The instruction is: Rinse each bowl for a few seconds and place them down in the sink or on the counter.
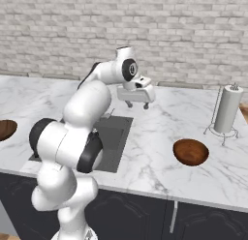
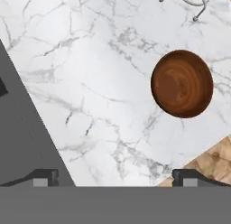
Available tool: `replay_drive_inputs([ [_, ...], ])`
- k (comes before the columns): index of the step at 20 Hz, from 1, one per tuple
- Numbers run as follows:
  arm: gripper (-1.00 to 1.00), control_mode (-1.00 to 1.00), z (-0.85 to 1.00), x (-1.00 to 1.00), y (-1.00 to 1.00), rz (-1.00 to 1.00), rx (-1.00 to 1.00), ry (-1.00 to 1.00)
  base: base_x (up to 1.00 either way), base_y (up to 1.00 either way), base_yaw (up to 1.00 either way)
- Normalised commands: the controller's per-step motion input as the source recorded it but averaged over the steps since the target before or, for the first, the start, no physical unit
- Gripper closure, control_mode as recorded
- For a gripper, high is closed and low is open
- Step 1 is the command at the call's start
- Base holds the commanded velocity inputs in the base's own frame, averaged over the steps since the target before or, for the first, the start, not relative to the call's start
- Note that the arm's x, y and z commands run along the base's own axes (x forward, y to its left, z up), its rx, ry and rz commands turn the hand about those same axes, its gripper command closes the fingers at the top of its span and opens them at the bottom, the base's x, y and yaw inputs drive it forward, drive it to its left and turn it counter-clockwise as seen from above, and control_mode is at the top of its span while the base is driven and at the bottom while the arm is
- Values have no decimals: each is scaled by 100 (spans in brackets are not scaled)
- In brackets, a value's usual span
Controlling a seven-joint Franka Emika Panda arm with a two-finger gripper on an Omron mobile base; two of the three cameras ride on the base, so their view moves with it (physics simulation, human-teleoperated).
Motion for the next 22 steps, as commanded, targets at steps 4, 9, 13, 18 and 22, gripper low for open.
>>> replay_drive_inputs([
  [4,-100,-100,-1,-55,-28,24,-16,-1,0,0,0],
  [9,-100,-100,-1,-31,-33,27,-12,2,0,0,0],
  [13,-100,-100,-8,-20,-36,30,-8,6,0,0,0],
  [18,-100,-100,-16,-2,-32,33,-3,5,0,0,0],
  [22,-100,-100,-6,0,-31,32,0,0,0,0,0],
])
